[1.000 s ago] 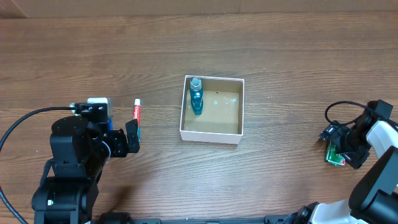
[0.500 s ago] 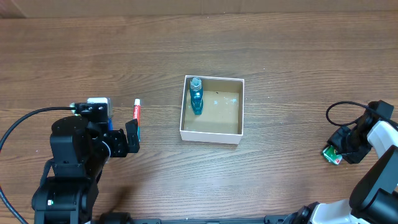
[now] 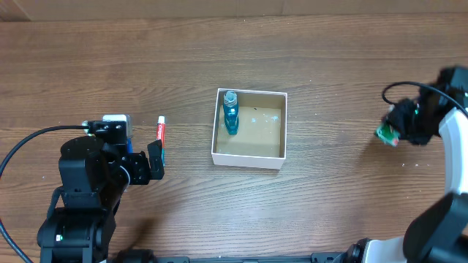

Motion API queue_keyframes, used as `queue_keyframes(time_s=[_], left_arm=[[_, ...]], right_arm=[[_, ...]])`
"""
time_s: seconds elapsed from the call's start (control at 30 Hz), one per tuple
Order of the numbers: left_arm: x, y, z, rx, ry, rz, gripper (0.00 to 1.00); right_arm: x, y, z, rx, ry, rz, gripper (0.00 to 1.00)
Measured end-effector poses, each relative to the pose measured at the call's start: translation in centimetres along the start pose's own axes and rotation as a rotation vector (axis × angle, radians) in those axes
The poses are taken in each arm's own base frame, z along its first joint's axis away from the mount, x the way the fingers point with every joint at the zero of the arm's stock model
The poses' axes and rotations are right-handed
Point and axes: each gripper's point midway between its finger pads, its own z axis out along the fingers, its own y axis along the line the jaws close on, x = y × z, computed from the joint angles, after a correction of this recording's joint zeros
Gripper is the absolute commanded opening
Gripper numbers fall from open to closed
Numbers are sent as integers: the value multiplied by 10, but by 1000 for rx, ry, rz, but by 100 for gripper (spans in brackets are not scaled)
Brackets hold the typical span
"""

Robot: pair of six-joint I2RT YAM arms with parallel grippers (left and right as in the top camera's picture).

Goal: Pack container
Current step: 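Place the soap bar in the box beside the bottle, release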

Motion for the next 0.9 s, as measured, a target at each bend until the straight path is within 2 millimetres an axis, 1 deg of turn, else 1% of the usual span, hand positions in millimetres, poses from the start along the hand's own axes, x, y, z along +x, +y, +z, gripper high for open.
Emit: queue_keyframes(time_s=[0.03,0.07,0.1,0.13,0.17,0.2,0.23,0.27,0.33,0.37,0.4,0.43,0.5,0.6,0.63,0.67,0.9], left_arm=[[0,0,0,0,0,0,100],[0,0,0,0,0,0,100],[0,0,0,0,0,0,100],[0,0,0,0,0,0,100],[0,0,0,0,0,0,100],[0,0,0,0,0,0,100],[0,0,0,0,1,0,100],[0,0,0,0,1,0,100],[0,0,0,0,2,0,100],[0,0,0,0,1,0,100],[0,0,0,0,2,0,100],[0,0,0,0,1,0,100],[0,0,0,0,1,0,100],[0,0,0,0,2,0,100],[0,0,0,0,2,0,100],[0,0,0,0,2,0,100],[0,0,0,0,2,0,100]], right_arm=[[-1,24,-19,-28,-42,-60,4],[-2,30,-24,-37,-56,-73,4],[4,80,-60,-119,-149,-203,4],[12,108,-81,-178,-202,-276,4],[25,132,-98,-231,-241,-330,4],[46,158,-115,-296,-261,-389,4],[63,175,-123,-339,-255,-435,4],[79,189,-125,-365,-238,-477,4],[105,209,-118,-373,-198,-546,4],[118,219,-108,-353,-176,-578,4],[127,225,-102,-340,-159,-594,4],[136,234,-88,-317,-144,-605,4],[139,237,-73,-290,-121,-599,4],[147,239,-25,-203,-32,-590,4],[148,240,-15,-190,-17,-584,4],[150,242,3,-169,11,-578,4],[153,244,48,-121,64,-567,4]])
